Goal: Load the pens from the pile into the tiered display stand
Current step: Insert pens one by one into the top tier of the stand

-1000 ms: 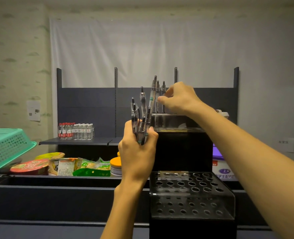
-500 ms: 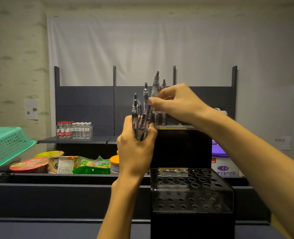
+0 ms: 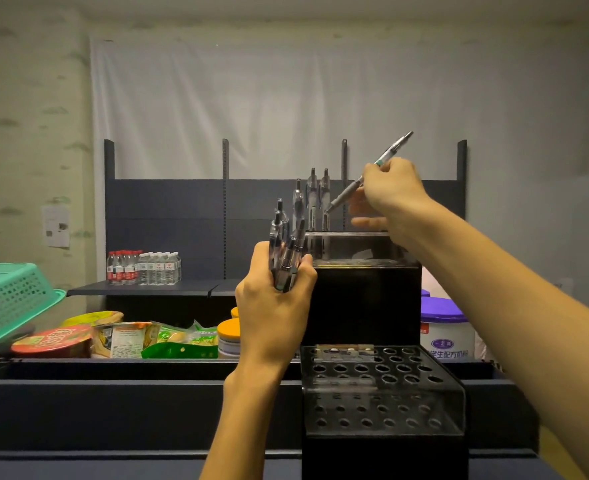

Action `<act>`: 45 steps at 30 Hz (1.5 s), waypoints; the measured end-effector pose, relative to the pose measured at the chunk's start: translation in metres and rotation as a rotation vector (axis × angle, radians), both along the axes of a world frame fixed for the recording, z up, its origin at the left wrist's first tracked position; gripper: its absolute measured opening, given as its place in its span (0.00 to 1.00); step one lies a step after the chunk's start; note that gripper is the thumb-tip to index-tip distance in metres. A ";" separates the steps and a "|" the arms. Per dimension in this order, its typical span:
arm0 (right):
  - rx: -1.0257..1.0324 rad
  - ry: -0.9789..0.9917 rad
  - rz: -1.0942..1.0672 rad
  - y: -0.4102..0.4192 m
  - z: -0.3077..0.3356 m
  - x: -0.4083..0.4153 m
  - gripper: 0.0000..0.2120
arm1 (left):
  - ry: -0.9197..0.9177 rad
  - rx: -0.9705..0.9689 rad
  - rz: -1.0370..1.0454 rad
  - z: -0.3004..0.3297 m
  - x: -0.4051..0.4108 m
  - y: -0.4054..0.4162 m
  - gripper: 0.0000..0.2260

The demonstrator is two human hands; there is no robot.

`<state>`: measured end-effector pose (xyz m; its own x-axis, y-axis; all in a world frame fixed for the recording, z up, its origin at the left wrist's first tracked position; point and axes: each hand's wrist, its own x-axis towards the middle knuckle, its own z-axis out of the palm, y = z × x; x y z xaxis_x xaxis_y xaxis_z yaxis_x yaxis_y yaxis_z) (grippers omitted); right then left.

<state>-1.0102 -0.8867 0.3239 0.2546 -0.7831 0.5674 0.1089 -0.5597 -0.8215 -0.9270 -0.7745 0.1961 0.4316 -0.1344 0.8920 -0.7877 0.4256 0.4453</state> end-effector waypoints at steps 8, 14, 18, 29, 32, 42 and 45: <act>-0.108 0.276 -0.178 -0.020 0.006 0.008 0.10 | -0.013 0.003 -0.016 -0.001 -0.002 -0.003 0.06; -0.212 0.347 -0.108 -0.020 0.005 0.010 0.10 | -0.007 -0.009 -0.028 -0.001 -0.002 -0.004 0.05; -0.267 0.379 -0.073 -0.022 0.002 0.013 0.08 | -0.006 -0.012 -0.017 0.000 -0.002 -0.005 0.05; -0.367 0.577 -0.092 -0.020 -0.005 0.010 0.13 | -0.015 -0.015 -0.023 -0.001 -0.002 -0.004 0.05; -0.352 0.603 -0.159 -0.018 -0.005 0.011 0.15 | -0.017 -0.009 -0.022 -0.002 -0.002 -0.004 0.05; -0.571 0.469 -0.452 -0.006 -0.015 0.003 0.13 | -0.007 0.007 -0.003 -0.001 -0.001 -0.002 0.05; -0.715 0.325 -0.398 0.010 -0.023 -0.008 0.10 | -0.008 0.017 -0.004 0.000 -0.001 -0.002 0.05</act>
<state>-1.0178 -0.8768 0.3009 0.2723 -0.3327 0.9029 -0.3822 -0.8985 -0.2158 -0.9279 -0.7766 0.1958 0.4237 -0.1515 0.8931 -0.7895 0.4215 0.4461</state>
